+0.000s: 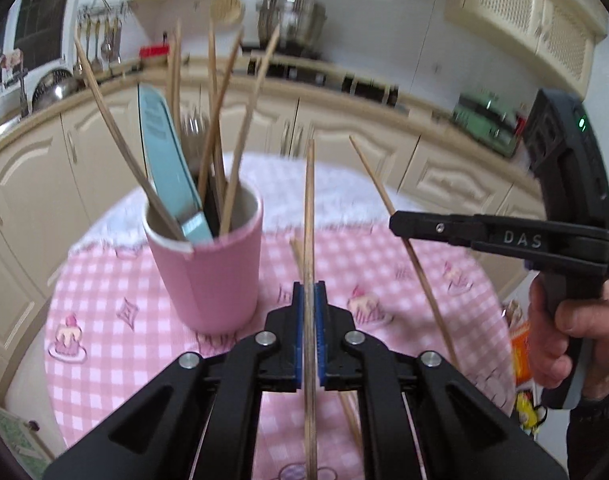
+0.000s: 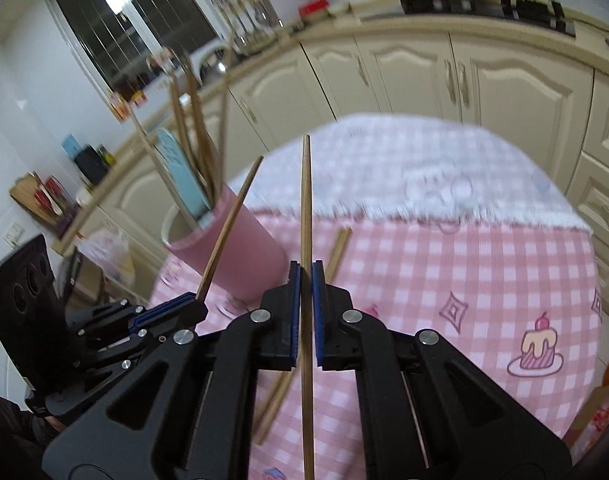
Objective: Organize utensils
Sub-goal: 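Lift both held chopsticks up over the pink cup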
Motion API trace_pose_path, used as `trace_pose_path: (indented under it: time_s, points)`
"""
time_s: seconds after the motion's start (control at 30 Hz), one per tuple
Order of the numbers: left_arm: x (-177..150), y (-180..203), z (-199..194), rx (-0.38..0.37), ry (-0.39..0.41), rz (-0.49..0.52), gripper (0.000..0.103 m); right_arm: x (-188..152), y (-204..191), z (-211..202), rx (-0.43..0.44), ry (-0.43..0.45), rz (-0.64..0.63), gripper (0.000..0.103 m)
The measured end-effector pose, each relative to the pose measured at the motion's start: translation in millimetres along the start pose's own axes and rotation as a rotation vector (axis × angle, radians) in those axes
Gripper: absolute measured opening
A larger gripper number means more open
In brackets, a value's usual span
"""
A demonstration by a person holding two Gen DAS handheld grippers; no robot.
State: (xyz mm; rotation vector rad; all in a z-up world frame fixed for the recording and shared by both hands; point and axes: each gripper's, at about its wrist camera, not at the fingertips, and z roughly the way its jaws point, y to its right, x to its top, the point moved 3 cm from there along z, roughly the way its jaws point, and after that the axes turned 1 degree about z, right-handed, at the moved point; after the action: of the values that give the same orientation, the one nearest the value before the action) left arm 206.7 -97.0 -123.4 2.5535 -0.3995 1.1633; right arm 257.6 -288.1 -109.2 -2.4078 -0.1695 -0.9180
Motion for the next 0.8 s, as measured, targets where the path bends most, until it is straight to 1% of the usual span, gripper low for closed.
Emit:
trace_pose_path:
  time_s: [0.13,0.23,0.43,0.53,0.7,0.8]
  points:
    - [16.5,-4.3,-26.3,0.008,0.12,-0.01,0.005,15.5,-10.5,-16.2,0.036,0.099,-0.007,0.006]
    - [34.9,-13.3,-44.2,0.025,0.216,-0.029,0.005,29.7,-19.6,-26.7,0.057,0.176,-0.015,0.006]
    - [72.2,-38.0,-69.4,0.054,0.364,-0.056,0.005,63.1,-50.5,-32.4,0.077,0.311,-0.068,0.006]
    - [88.8,-45.4,-77.6,0.047,0.426,-0.069,0.005,75.6,-65.5,-29.9,0.092,0.352,-0.089,0.006]
    - [111.4,-54.6,-81.2,0.054,0.502,-0.091,0.005,94.7,-87.3,-23.6,0.123,0.415,-0.112,0.006]
    - [122.3,-56.9,-80.9,0.073,0.552,-0.093,0.005,105.8,-96.2,-20.8,0.132,0.45,-0.118,0.006]
